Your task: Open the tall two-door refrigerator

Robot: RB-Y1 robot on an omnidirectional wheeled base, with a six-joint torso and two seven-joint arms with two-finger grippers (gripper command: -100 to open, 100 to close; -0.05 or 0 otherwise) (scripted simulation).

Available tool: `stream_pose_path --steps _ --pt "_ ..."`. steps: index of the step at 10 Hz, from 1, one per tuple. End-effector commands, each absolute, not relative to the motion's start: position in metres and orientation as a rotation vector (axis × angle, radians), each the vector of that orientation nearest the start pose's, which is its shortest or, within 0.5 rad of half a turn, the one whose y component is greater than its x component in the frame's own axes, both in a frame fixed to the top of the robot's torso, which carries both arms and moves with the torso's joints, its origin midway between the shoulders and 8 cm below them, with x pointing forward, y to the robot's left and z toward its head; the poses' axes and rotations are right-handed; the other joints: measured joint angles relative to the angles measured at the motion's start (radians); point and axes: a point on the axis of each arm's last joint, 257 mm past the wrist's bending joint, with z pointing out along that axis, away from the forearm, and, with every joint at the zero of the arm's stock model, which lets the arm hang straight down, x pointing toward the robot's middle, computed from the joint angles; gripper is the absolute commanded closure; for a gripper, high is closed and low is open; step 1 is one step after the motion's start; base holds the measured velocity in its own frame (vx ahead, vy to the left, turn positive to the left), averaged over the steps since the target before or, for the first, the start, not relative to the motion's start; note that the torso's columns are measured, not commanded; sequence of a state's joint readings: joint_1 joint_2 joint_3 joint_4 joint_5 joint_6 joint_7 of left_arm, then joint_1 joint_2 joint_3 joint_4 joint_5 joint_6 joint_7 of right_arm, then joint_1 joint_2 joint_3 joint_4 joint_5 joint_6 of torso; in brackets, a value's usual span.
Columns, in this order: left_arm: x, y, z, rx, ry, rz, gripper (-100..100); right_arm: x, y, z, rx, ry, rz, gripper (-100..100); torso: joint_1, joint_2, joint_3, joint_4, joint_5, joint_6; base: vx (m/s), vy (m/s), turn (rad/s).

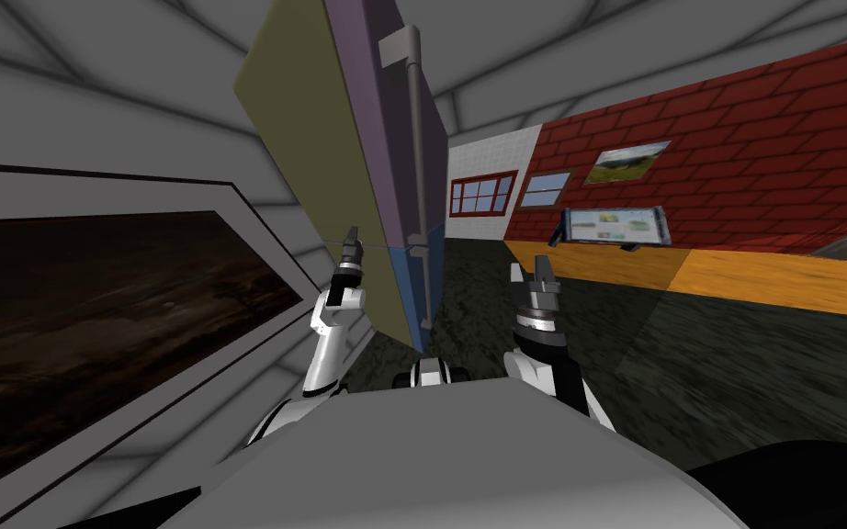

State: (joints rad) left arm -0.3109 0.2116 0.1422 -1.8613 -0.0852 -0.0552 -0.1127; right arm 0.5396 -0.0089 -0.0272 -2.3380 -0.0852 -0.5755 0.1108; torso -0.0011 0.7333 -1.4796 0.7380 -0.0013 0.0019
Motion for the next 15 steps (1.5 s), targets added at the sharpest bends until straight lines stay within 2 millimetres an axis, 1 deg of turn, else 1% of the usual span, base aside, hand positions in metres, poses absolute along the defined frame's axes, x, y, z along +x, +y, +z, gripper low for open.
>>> stream_pose_path --steps 1,3,4,5,7,8,9,10,11,12,14,15 --pt "0.561 0.268 0.121 -0.527 0.834 -1.092 -100 0.312 -0.296 0.052 0.582 0.524 1.230 0 -0.001 -0.001 -0.001 0.000 -0.001 0.001 -0.029 0.007 0.033" --pt "0.561 0.260 0.143 -0.503 0.807 -1.112 -100 0.312 -0.296 0.052 0.582 0.524 1.230 0 0.001 -0.001 -0.001 0.000 0.000 0.000 -0.029 0.004 0.011" --pt "0.560 0.258 0.149 -0.495 0.799 -1.118 -100 0.312 -0.296 0.052 0.582 0.524 1.230 0 0.000 -0.002 -0.002 0.000 -0.001 0.001 -0.005 0.003 0.002" --pt "0.578 0.267 0.141 -0.546 0.837 -1.088 -100 0.312 -0.296 0.052 0.582 0.524 1.230 0 -0.001 -0.002 -0.002 0.000 -0.001 0.002 -0.034 0.005 0.035" --pt "0.575 0.256 0.172 -0.508 0.797 -1.115 -100 0.312 -0.296 0.052 0.582 0.524 1.230 0 0.000 -0.004 -0.003 -0.001 0.000 0.001 -0.027 0.002 0.006" --pt "0.575 0.255 0.175 -0.504 0.794 -1.118 -100 0.312 -0.296 0.052 0.582 0.524 1.230 0 -0.001 -0.004 -0.003 0.000 -0.001 0.001 -0.002 0.001 0.014" --pt "0.593 0.264 0.169 -0.556 0.832 -1.091 -100 0.312 -0.296 0.052 0.582 0.524 1.230 0 -0.002 -0.004 -0.003 0.000 -0.002 0.003 -0.035 0.000 0.044" --pt "0.591 0.257 0.188 -0.533 0.808 -1.108 -100 0.312 -0.296 0.052 0.582 0.524 1.230 0 -0.001 -0.006 -0.006 -0.001 -0.002 0.003 -0.038 0.000 0.002" --pt "0.588 0.252 0.202 -0.516 0.791 -1.120 -100 0.312 -0.296 0.052 0.582 0.524 1.230 0 0.000 -0.007 -0.006 -0.001 -0.001 0.002 -0.016 0.003 0.007" --pt "0.607 0.261 0.191 -0.571 0.833 -1.092 -100 0.312 -0.296 0.052 0.582 0.524 1.230 0 -0.001 -0.006 -0.005 0.000 -0.002 0.003 -0.027 0.003 0.036" --pt "0.602 0.250 0.222 -0.539 0.800 -1.118 -100 0.312 -0.296 0.052 0.582 0.524 1.230 0 0.000 -0.007 -0.006 -0.002 -0.001 0.002 -0.022 0.000 0.012" --pt "0.601 0.248 0.228 -0.531 0.792 -1.123 -100 0.312 -0.296 0.052 0.582 0.524 1.230 0 -0.001 -0.007 -0.006 -0.001 -0.002 0.003 0.000 0.006 0.002"
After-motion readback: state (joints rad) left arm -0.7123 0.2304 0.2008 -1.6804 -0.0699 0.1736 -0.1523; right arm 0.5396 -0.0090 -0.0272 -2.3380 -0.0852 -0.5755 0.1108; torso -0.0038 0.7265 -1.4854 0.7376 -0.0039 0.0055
